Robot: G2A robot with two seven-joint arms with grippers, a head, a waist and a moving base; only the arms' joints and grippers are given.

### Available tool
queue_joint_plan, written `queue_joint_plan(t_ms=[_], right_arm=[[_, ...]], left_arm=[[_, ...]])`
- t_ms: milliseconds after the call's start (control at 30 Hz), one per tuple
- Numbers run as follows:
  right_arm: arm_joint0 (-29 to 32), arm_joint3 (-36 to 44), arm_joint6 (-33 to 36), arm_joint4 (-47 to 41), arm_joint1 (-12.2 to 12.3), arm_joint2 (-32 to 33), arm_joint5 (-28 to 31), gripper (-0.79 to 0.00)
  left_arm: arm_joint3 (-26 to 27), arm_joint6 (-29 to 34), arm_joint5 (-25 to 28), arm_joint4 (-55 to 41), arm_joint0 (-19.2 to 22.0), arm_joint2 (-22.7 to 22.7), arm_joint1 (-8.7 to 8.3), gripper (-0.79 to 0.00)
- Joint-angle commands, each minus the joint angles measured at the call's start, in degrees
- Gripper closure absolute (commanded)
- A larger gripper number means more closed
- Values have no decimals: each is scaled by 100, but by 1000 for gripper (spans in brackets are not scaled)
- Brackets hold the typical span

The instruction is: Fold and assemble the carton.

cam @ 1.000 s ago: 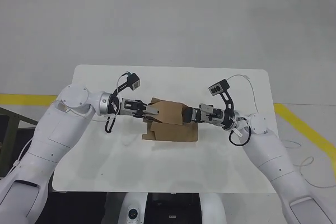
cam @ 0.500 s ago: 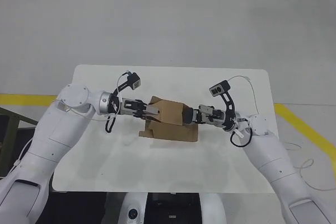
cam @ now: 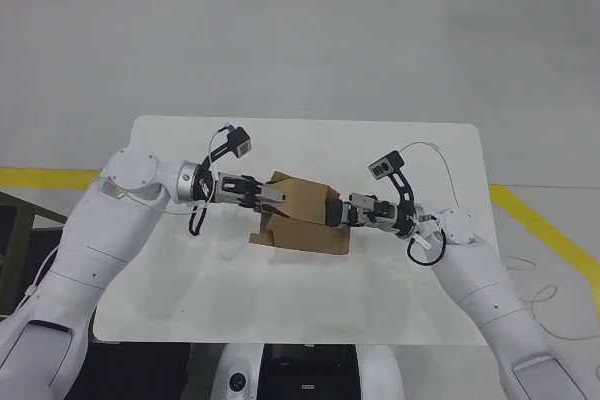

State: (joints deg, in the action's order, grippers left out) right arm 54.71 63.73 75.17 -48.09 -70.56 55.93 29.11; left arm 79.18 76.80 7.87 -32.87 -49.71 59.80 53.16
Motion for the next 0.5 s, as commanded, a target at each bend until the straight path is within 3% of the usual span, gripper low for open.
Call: queue_joint_plan(t_ms=[0, 267, 467], right_arm=[[-18, -34, 0, -4, -23, -37, 0, -717], [-83, -198, 6, -40, -118, -171, -6, -711], [-147, -200, -53, -11, -166, -178, 54, -631]], left_arm=[[5, 5, -1, -6, -6, 5, 4, 0], [7, 9, -1, -1, -21, 42, 17, 0], [-1, 29, -11, 26, -35, 59, 24, 0]])
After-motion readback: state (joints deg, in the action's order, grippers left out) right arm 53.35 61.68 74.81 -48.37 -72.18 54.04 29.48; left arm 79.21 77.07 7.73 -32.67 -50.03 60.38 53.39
